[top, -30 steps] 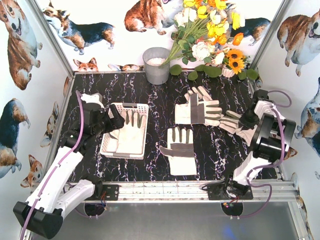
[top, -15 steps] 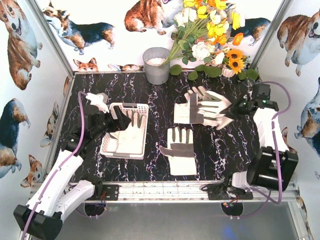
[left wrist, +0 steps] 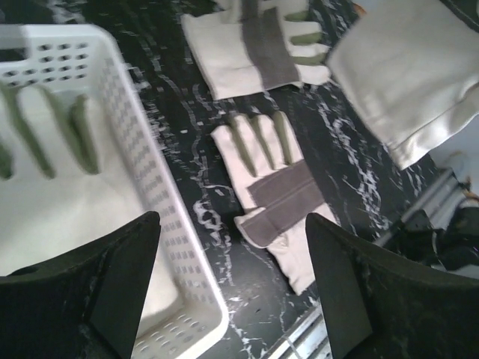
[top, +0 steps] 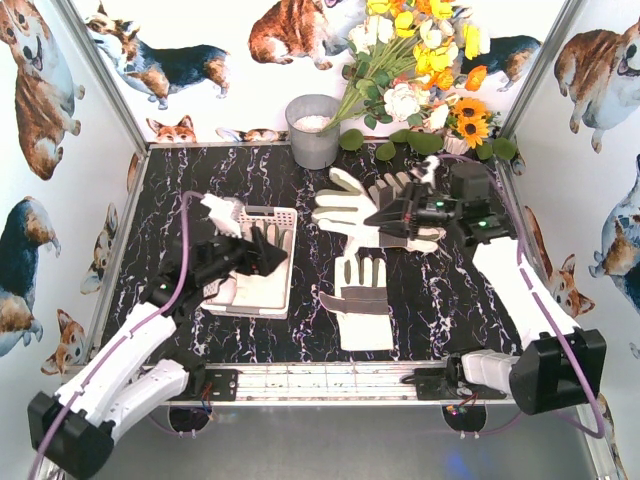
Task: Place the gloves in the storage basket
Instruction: Pair the glove with the glove.
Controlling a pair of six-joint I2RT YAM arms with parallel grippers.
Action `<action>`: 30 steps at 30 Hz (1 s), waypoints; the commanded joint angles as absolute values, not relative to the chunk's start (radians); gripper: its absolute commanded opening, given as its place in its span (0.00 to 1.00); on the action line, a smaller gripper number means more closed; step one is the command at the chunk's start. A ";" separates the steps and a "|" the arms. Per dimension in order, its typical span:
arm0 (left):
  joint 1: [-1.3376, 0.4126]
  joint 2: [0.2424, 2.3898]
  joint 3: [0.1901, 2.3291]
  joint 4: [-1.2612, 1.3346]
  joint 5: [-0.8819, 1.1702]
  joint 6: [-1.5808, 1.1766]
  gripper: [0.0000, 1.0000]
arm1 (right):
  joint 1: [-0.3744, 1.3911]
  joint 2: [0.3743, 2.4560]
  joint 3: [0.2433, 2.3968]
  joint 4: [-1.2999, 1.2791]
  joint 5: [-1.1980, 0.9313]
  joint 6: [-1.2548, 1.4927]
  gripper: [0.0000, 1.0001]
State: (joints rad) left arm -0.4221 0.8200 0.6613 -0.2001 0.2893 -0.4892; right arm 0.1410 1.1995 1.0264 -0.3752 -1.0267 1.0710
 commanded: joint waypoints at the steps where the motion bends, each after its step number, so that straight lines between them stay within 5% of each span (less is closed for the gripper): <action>1: -0.544 0.878 0.736 -0.084 0.267 -0.476 0.74 | 0.257 1.198 1.002 0.060 -1.166 1.351 0.00; 8: -0.693 1.006 0.901 0.003 0.274 -0.446 0.80 | 0.385 1.259 1.052 0.019 -1.208 1.273 0.00; 25: -0.721 1.043 0.968 0.166 0.347 -0.474 0.86 | 0.436 1.248 1.106 -0.353 -1.255 0.947 0.00; 30: -0.724 1.068 0.960 0.213 0.402 -0.491 0.75 | 0.436 1.244 1.105 -0.378 -1.256 0.922 0.00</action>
State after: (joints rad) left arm -0.7151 1.0557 0.9241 0.1040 0.3515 -0.4728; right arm 0.4236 1.2671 1.0595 -0.3458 -1.2156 0.9733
